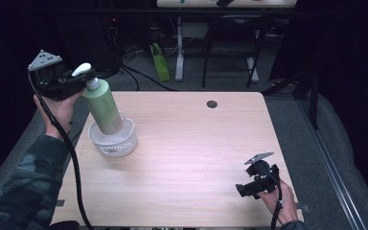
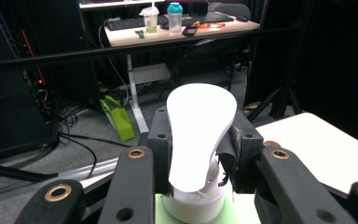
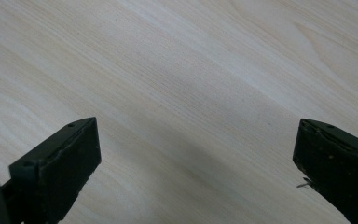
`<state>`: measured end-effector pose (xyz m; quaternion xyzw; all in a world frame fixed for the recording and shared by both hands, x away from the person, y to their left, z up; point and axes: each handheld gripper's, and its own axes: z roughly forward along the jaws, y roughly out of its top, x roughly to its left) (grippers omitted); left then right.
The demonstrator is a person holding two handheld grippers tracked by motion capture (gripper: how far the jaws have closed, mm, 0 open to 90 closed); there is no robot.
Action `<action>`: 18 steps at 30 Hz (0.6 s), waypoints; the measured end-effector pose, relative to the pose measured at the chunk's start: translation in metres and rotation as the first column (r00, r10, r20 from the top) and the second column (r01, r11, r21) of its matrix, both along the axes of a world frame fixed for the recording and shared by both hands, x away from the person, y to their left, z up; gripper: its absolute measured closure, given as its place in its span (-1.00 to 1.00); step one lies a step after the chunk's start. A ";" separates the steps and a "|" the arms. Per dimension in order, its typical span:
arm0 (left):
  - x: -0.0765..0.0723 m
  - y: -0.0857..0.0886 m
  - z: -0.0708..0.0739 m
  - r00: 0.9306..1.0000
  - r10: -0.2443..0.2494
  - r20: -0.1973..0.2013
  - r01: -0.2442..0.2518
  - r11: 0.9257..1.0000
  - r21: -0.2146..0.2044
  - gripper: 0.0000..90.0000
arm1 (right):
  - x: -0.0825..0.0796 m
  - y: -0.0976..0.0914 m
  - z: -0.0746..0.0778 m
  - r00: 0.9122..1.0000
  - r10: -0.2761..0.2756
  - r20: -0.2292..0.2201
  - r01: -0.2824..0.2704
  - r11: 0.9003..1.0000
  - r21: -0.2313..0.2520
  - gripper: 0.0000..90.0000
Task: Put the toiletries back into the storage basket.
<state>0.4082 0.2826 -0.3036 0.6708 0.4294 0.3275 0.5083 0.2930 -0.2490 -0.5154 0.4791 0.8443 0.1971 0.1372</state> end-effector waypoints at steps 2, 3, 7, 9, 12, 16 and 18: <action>0.001 0.001 -0.002 1.000 0.000 -0.004 0.000 1.000 0.002 0.50 | 0.000 0.000 0.000 1.000 -0.002 -0.002 0.002 1.000 0.006 -0.99; 0.002 0.001 -0.004 1.000 0.002 -0.007 -0.002 1.000 -0.001 0.50 | 0.000 0.000 0.000 1.000 -0.001 -0.001 0.001 1.000 0.001 -0.99; 0.004 0.001 -0.008 1.000 0.007 -0.013 -0.007 1.000 -0.002 0.50 | 0.000 0.000 -0.001 1.000 0.000 -0.001 0.000 1.000 -0.001 -0.99; 0.005 0.001 -0.011 1.000 0.006 -0.019 -0.006 1.000 0.003 0.50 | 0.000 0.000 0.000 1.000 -0.003 -0.003 0.003 1.000 0.004 -0.99; 0.006 0.001 -0.017 1.000 0.010 -0.027 -0.010 1.000 0.007 0.50 | 0.000 0.000 0.000 1.000 -0.002 -0.002 0.002 1.000 -0.003 -0.99; 0.008 0.003 -0.025 0.999 0.013 -0.046 -0.013 1.000 0.004 0.50 | 0.000 -0.001 0.001 1.000 0.002 0.005 -0.002 1.000 -0.009 -0.99; 0.009 0.002 -0.029 0.999 0.014 -0.046 -0.013 1.000 0.009 0.50 | 0.000 -0.002 0.001 1.000 -0.001 0.005 0.001 1.000 -0.005 -0.99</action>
